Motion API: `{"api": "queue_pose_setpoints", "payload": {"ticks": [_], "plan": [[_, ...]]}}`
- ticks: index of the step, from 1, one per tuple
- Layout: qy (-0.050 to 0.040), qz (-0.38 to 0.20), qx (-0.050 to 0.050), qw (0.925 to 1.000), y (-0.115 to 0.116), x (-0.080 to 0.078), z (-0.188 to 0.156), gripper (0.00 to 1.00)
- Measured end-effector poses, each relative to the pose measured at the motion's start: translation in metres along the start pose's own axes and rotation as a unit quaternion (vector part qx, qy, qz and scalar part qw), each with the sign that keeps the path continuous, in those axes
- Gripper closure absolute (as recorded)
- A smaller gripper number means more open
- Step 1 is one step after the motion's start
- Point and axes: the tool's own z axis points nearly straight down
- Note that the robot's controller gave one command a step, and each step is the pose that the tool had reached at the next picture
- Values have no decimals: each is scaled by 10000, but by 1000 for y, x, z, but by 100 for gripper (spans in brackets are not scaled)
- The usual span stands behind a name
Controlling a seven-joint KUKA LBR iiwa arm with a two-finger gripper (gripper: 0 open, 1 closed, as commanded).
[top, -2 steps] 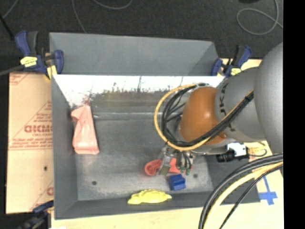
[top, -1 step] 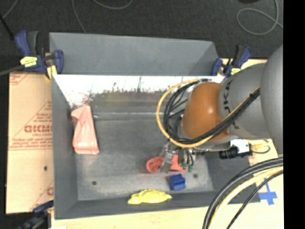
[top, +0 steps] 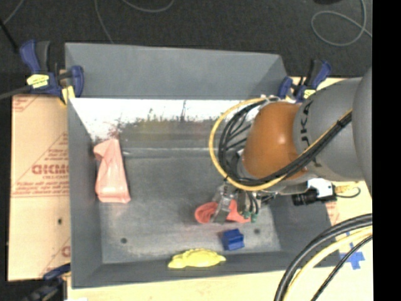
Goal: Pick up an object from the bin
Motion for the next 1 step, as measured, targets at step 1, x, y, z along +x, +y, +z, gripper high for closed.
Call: {"api": "queue_pose_setpoints", "payload": {"ticks": [1], "plan": [[-8, -6, -3, 10000, 0, -1, -12, 100]]}}
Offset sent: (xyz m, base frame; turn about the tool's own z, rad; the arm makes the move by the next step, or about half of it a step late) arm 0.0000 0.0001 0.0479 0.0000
